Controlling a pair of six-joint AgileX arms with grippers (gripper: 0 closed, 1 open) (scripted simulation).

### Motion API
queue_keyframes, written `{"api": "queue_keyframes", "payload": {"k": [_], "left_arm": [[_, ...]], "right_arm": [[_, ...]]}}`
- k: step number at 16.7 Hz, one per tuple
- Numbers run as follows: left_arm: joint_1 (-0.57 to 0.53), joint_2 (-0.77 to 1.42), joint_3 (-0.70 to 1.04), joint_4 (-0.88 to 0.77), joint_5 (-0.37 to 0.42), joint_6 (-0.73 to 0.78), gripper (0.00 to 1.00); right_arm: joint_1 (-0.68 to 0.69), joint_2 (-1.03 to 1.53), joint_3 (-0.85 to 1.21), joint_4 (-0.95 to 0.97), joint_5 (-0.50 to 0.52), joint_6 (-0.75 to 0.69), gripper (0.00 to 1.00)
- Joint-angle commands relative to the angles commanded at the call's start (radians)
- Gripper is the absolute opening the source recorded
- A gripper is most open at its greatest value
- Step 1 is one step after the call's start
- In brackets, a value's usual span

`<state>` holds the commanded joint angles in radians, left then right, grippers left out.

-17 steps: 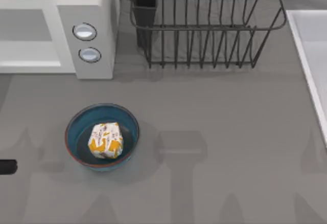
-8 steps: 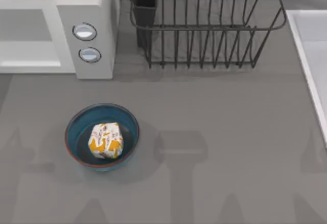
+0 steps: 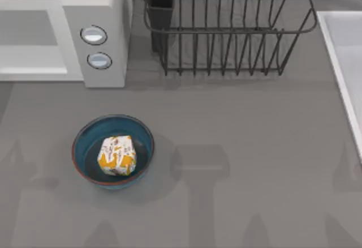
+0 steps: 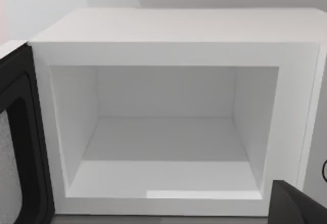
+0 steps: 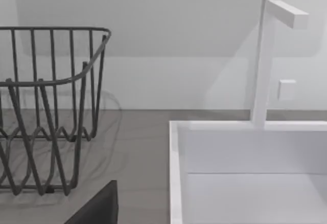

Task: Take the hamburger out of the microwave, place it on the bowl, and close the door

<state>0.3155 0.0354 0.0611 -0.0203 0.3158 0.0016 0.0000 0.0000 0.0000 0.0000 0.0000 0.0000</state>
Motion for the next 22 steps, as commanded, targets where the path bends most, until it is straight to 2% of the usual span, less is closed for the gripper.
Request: {"api": "queue_keyframes", "payload": {"k": [7, 12, 17, 22], "left_arm": [[0.110, 0.263, 0.081, 0.169, 0.110, 0.005, 0.00], [0.105, 0.270, 0.083, 0.171, 0.107, 0.005, 0.00], [0.071, 0.321, 0.163, 0.144, 0.073, 0.006, 0.00], [0.087, 0.329, 0.173, 0.136, 0.079, 0.018, 0.00]], "right_arm": [[0.000, 0.000, 0.000, 0.000, 0.000, 0.000, 1.00], [0.000, 0.000, 0.000, 0.000, 0.000, 0.000, 1.00], [0.000, 0.000, 0.000, 0.000, 0.000, 0.000, 1.00], [0.000, 0.000, 0.000, 0.000, 0.000, 0.000, 1.00]]}}
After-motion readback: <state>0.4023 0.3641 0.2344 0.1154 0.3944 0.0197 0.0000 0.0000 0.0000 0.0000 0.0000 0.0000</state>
